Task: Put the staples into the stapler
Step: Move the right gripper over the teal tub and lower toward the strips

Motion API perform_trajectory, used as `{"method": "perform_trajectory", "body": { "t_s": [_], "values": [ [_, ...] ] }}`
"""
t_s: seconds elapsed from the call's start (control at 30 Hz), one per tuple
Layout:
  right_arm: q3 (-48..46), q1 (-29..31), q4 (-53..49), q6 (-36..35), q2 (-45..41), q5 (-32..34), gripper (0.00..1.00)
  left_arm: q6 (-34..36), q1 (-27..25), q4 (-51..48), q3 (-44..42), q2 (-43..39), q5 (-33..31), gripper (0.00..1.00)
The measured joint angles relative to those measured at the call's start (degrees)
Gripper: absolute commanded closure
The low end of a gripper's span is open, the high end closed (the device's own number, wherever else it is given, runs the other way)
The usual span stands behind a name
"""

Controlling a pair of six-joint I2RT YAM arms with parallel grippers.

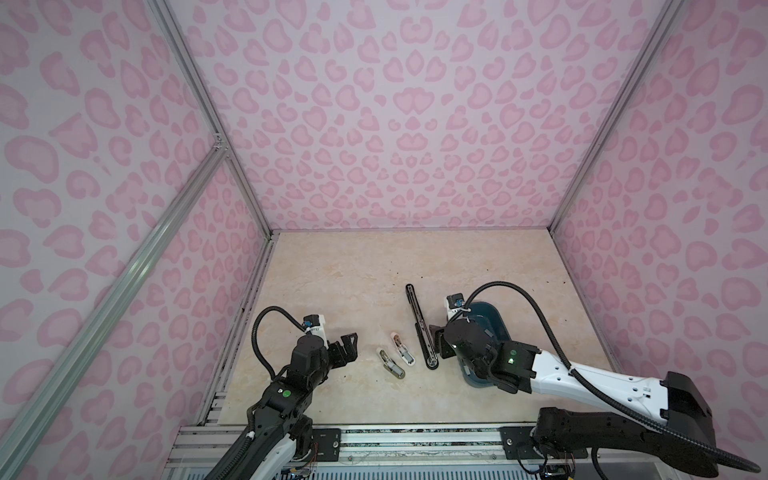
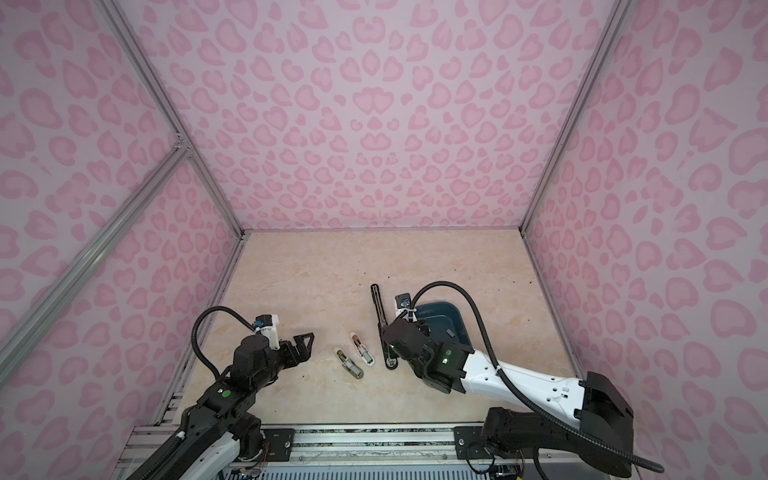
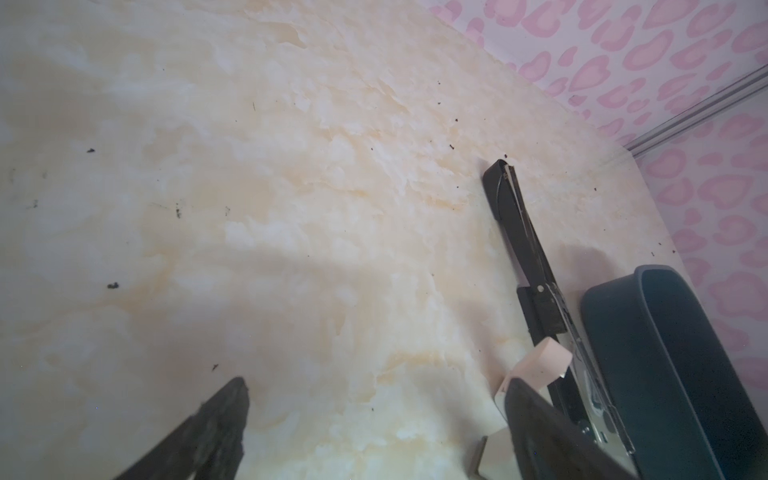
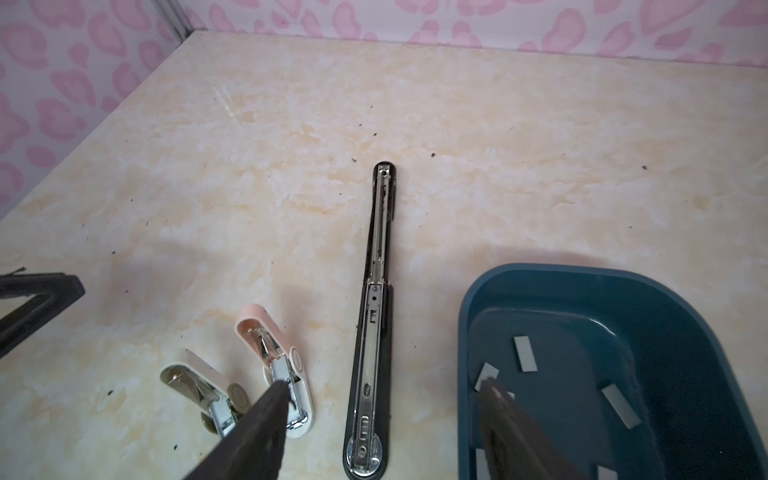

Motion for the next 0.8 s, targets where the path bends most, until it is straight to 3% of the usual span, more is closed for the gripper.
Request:
{"method": "perform_trajectory", "body": {
  "t_s": [0.07,0.13,0.33,0.43,0.57,0.8],
  "values": [
    [-1.51,-0.02,-1.55,5.95,-2.97,4.57,0.05,-1.36,-0.24,0.13,0.07,-0.9,-0.44,0.03],
    [-4.48,-1.18,-1.9,7.34,-6.64,5.95,0.02,-2.67,-0.46,0.7,0.07,-1.75,-0.48,0.03],
    [-10.08,-8.2,4.42,-2.93,-14.88,-6.47,0.02,-3.28,-0.46,-0.13,5.22,-3.54,-5.29,0.03],
    [-10.45,-14.36,4.94,-3.1,-16.55,-9.6,0.02,-4.42,-0.46,0.37,4.98,-3.34,-10.38,0.03],
    [-9.33,-24.0,3.39,-2.82,-15.17,-16.81,0.03,-1.33,-0.46,-0.44,6.25,-0.11,-12.22,0.03],
    [-7.76,-27.52,-2.93,-1.36,-9.46,-21.53,0.21,5.55,-0.46,3.48,5.84,5.03,-10.19,0.03]
  ]
}}
